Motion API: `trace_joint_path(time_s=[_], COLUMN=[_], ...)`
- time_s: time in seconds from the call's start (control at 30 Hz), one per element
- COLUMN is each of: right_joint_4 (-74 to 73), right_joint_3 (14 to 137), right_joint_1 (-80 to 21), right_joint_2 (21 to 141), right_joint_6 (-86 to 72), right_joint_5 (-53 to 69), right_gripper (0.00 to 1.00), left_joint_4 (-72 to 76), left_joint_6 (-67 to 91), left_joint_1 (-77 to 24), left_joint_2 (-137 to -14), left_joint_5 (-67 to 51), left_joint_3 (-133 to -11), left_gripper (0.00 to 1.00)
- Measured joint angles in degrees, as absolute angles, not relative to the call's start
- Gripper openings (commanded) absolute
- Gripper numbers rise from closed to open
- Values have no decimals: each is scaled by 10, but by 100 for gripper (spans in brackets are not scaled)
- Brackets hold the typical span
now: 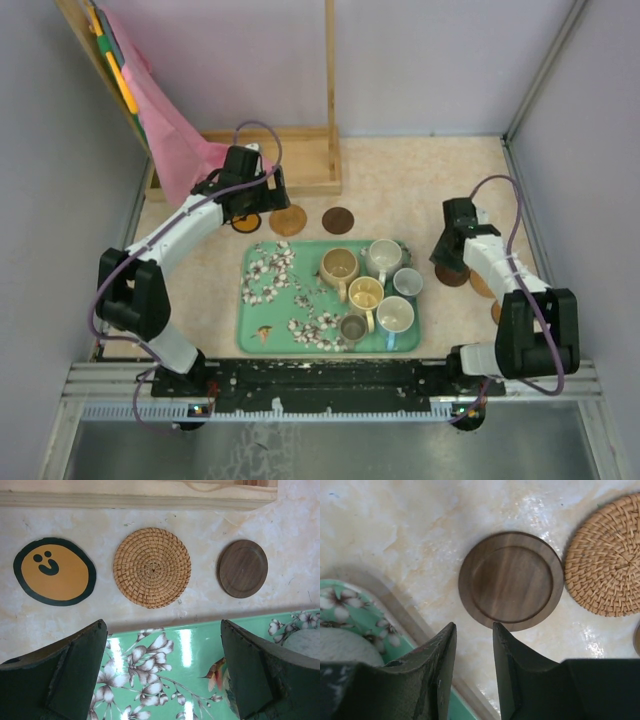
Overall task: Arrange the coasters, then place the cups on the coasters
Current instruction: Move the coaster to the center of the board.
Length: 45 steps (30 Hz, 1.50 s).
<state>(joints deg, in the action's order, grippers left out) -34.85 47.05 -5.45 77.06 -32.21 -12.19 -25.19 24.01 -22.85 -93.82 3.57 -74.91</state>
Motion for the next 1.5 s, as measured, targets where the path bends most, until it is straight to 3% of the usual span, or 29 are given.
trace_joint_path(time_s=[0.87, 1.5], right_joint_4=[-244, -254], right_joint_3=[495, 700], right_joint_1=[8, -98], right_joint_2=[892, 1067], right_joint_6=[-331, -326], right_joint_5=[-91, -100], right_gripper=[35, 35], left_joint_4=[-254, -258], left_joint_6=[236, 235], left_joint_1=[-232, -231], left_joint_2=[-936, -936], left_joint_5=[53, 71], left_joint_3=[-749, -749], left_gripper=[100, 100])
